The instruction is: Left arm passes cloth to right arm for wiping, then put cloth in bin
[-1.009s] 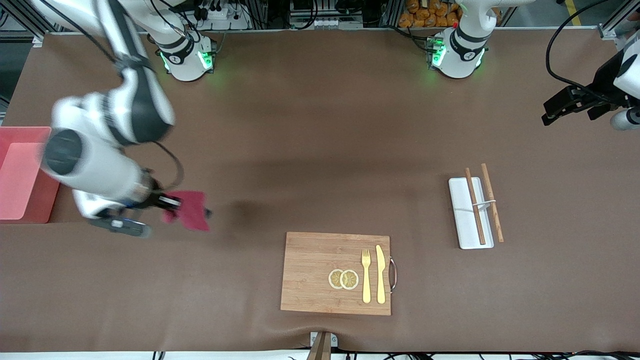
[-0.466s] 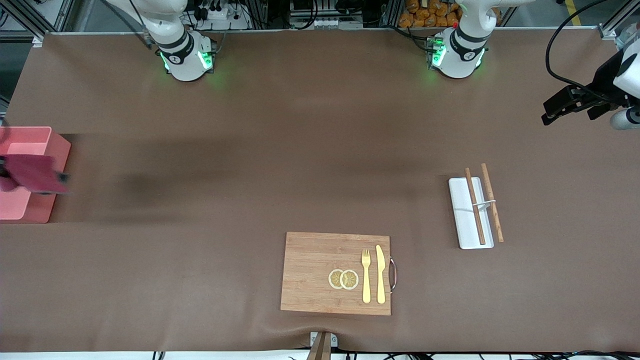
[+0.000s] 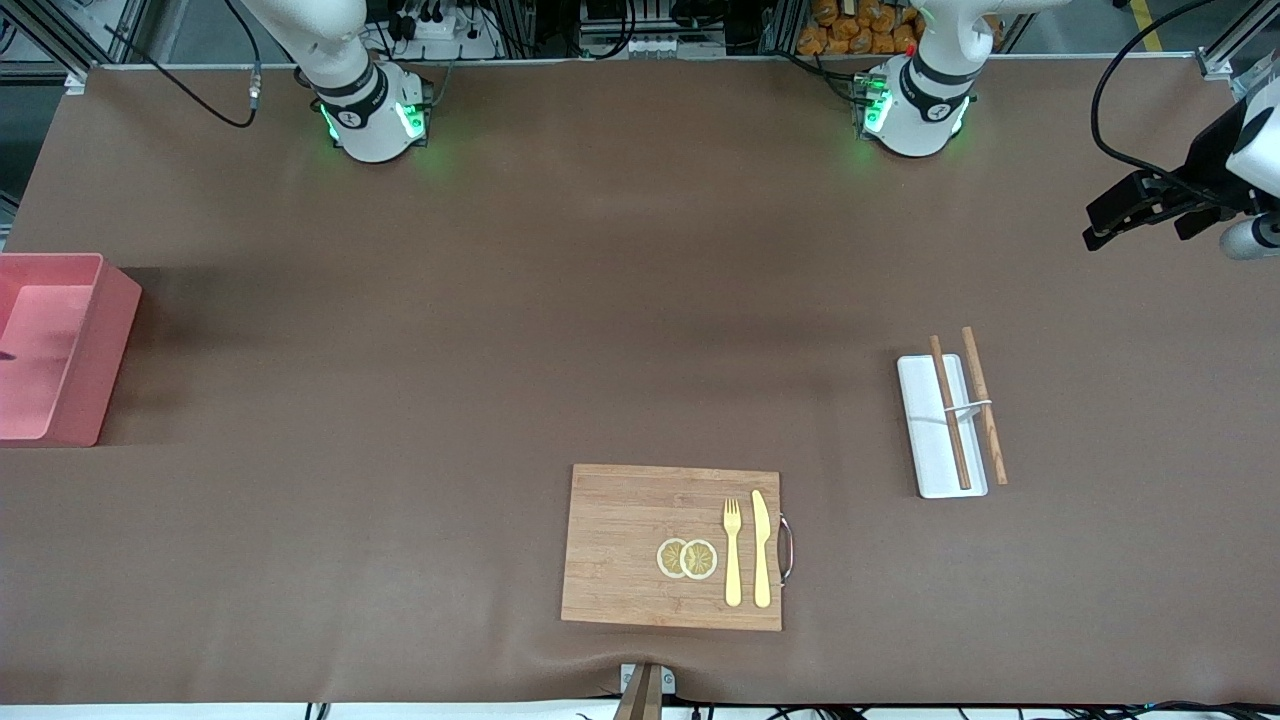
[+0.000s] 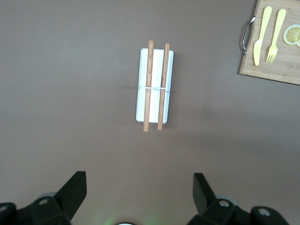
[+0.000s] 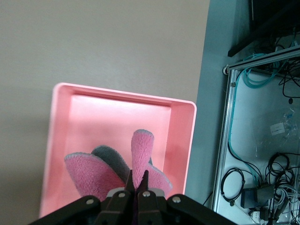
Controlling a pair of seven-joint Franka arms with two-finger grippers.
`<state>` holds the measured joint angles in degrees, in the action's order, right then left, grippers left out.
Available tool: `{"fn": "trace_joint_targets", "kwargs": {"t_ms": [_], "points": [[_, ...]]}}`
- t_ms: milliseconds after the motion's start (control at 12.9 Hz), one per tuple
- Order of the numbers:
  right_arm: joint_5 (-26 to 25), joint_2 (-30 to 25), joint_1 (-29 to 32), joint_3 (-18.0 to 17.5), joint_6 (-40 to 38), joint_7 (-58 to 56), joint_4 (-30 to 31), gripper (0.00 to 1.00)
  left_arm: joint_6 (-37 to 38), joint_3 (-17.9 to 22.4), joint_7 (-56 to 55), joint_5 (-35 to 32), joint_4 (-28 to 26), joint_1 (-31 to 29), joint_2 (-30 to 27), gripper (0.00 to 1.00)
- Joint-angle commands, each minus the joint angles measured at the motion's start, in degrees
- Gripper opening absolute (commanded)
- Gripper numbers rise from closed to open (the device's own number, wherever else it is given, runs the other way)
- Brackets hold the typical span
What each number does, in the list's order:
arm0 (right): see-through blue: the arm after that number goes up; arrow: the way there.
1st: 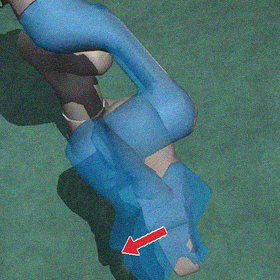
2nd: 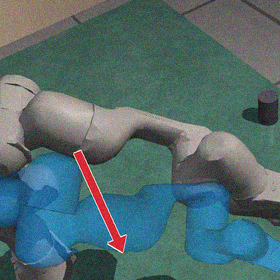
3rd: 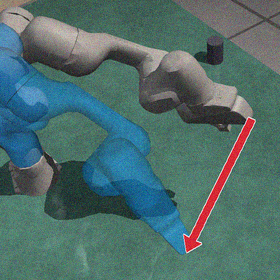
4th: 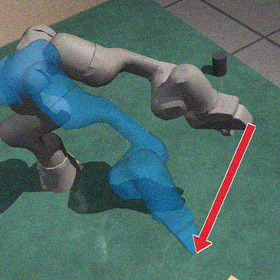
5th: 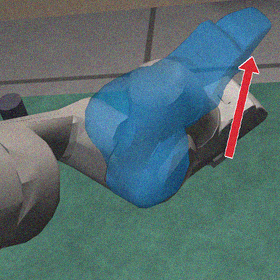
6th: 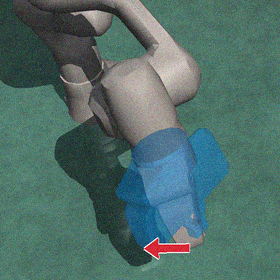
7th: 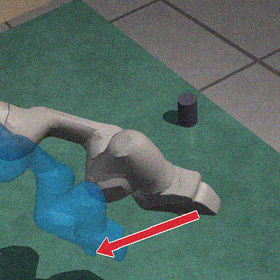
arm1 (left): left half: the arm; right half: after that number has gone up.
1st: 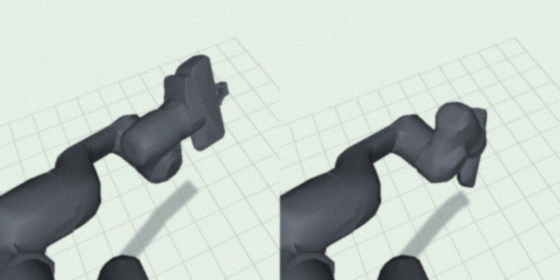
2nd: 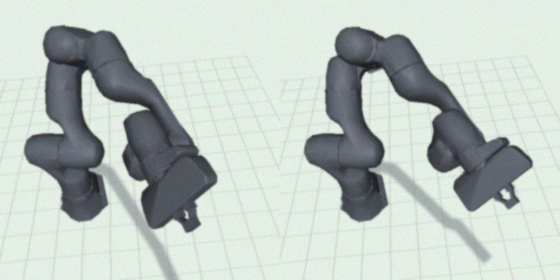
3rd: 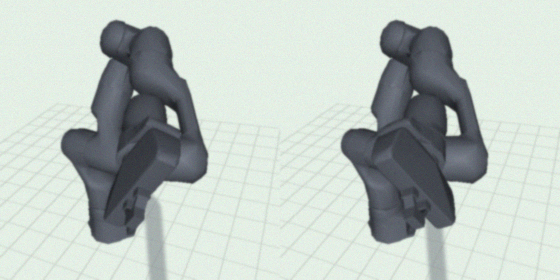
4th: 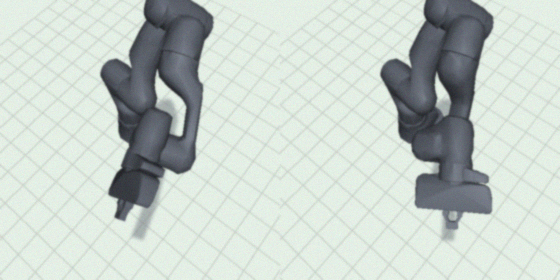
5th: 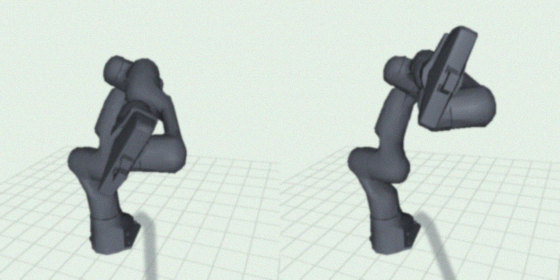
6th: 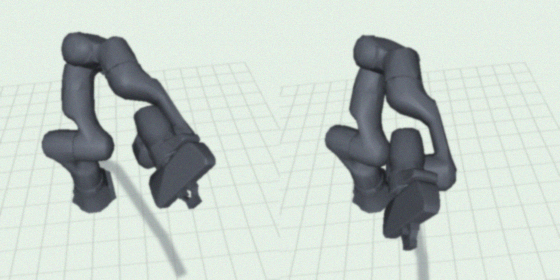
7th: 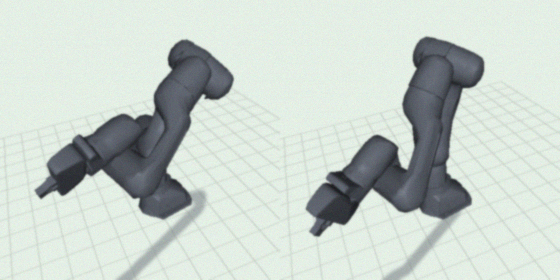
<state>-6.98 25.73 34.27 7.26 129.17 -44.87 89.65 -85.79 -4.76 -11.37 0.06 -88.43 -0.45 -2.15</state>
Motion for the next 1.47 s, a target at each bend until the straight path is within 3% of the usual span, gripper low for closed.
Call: {"fn": "trace_joint_targets", "kwargs": {"t_ms": [0, 233, 388, 621, 776, 1086, 1241, 1397], "points": [[0.20, 1.43, 0.97, -1.55, 0.73, 0.47, -1.32, 0.99, -0.78, -0.34, 0.73, -0.42, -1.21, -0.52, -1.45, 1.00], [0.30, -1.46, -1.04, -2.60, -5.04, 0.57, -1.84, 1.00, -0.78, -0.34, 0.73, -0.42, -1.13, -0.52, -1.36, 1.00], [0.30, -4.10, -6.55, -2.69, -11.01, 1.18, -3.51, 1.00, -0.78, -0.34, 0.73, -0.42, -1.04, -0.52, -1.36, 1.00], [0.04, -8.14, -19.55, -2.60, -20.43, 18.34, -3.43, 1.00, -0.87, -0.34, 0.65, -0.42, -1.04, -0.52, -1.19, 1.00], [0.38, -10.25, -24.85, -2.78, -26.04, 25.25, -2.99, 1.00, -0.78, -0.34, 0.73, -0.42, -1.04, -0.52, -1.36, 1.00], [5.57, -20.08, -28.02, -2.78, -30.47, 26.22, 1.74, 1.00, -0.52, -0.25, 0.73, -0.42, -1.04, -0.52, -1.71, 1.00], [6.01, -23.43, -31.09, -2.95, -32.91, 33.84, 3.51, 1.00, -0.60, -0.34, 0.65, -0.42, -1.04, -0.52, -1.71, 1.00], [10.47, -25.28, -32.34, -4.00, -35.20, 42.19, 3.95, 1.00, -0.52, -0.34, 0.65, -0.42, -1.04, -0.52, -1.71, 1.00]]}}
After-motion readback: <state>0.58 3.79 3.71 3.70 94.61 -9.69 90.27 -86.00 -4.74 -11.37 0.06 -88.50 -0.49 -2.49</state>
